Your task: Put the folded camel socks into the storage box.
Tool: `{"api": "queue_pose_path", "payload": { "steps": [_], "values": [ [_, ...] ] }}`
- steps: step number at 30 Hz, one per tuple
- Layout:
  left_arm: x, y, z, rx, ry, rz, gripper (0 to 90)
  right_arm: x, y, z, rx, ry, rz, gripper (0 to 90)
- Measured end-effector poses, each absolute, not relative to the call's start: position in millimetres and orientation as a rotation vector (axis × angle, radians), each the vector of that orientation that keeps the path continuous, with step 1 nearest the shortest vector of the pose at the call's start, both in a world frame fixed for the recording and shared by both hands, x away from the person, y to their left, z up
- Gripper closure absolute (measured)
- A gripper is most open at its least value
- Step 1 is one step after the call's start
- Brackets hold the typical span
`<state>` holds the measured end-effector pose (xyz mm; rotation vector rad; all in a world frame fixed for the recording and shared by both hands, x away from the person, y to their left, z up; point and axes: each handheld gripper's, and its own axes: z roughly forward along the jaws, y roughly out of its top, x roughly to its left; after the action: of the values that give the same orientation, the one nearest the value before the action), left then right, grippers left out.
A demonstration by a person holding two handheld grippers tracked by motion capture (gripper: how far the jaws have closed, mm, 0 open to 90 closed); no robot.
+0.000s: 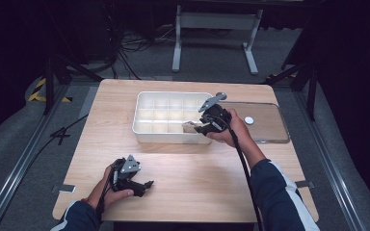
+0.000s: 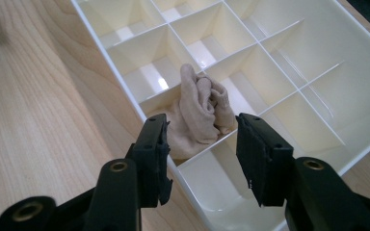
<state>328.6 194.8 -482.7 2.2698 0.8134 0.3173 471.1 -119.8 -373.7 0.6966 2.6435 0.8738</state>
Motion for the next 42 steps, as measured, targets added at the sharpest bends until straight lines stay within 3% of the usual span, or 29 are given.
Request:
{"api": "queue_pose_path", "payload": {
  "steps": [12, 32, 42],
  "values": [
    [328.6, 194.4, -483.4, 2.262, 0.817, 0.307, 12.4, 451.6, -134.4, -369.5, 0.676, 2.597, 0.85, 47.1],
    [328.7, 193.7, -483.5, 2.263, 0.825, 0.306, 11.8, 421.8, -162.1, -373.5, 0.633, 2.558, 0.883, 44.4],
    [328.9, 193.8, -483.4, 2.265, 0.824, 0.307, 11.6, 407.5, -174.0, -379.7, 0.603, 2.551, 0.851, 38.3]
  ]
}}
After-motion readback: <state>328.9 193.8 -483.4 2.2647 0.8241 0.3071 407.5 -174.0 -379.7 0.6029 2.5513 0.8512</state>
